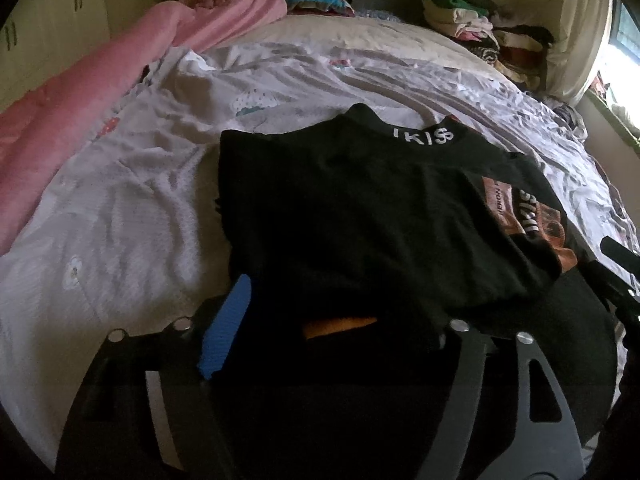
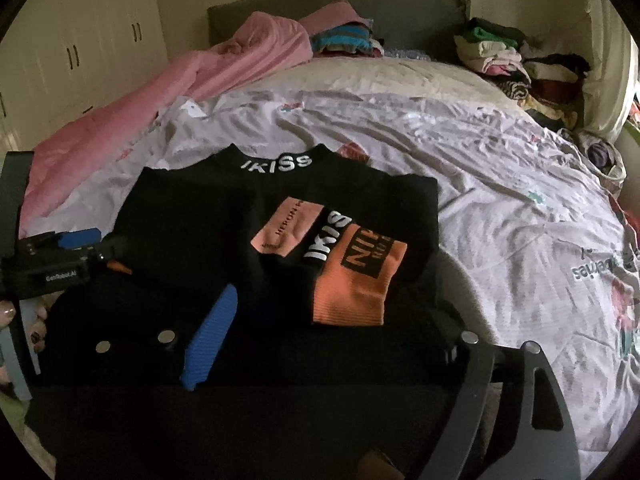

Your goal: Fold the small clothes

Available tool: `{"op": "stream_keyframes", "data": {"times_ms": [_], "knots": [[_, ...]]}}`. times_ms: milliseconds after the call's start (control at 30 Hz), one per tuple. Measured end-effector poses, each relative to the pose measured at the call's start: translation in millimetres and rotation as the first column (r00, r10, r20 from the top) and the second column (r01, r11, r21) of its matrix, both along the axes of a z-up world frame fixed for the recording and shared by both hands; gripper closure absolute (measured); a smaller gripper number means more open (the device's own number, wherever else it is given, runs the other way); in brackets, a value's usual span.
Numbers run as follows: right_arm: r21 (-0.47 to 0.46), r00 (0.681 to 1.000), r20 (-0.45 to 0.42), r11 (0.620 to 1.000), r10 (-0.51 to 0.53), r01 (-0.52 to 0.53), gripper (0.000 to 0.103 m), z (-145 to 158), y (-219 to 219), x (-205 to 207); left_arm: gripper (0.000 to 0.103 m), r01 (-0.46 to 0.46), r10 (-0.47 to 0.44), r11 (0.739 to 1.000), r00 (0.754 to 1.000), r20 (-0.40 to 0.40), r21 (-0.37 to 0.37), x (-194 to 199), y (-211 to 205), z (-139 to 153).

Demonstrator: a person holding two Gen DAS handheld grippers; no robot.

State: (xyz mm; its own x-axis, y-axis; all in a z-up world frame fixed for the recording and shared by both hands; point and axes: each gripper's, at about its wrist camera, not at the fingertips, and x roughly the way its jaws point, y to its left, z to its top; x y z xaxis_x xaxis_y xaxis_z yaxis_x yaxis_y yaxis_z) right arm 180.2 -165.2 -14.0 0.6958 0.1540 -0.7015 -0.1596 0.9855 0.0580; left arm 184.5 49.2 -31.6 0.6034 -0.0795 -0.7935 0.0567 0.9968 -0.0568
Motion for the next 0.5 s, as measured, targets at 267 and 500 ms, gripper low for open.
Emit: {"op": "stream_keyframes", "data": {"times_ms": [267, 500], "knots": [[-0.027, 0.999, 0.035, 1.0, -0.003, 0.004, 0.011, 13, 5, -11, 0.019, -0.009, 0.009, 1.0, 1.0, 0.027, 0.001, -12, 1, 7], [-0.051, 0.998, 0.063, 0.999, 0.0, 0.003, 0.009, 25, 9, -22, 0.01, -0.023, 0.025, 0.999, 0.997, 0.07, -0.024, -28, 3, 23]]}}
